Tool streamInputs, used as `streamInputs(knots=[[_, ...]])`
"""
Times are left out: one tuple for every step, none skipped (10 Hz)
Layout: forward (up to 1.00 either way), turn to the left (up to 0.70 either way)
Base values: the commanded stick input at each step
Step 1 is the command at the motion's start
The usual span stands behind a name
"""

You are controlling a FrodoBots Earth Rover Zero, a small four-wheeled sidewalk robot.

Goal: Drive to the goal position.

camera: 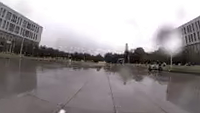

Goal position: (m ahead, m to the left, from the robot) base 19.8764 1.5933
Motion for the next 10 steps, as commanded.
streamInputs(knots=[[0.70,0.00],[0.70,0.00],[0.70,0.00],[0.70,0.00],[0.70,0.00],[0.70,0.00],[0.70,0.00],[0.70,0.00],[0.70,0.00],[0.70,0.00]])
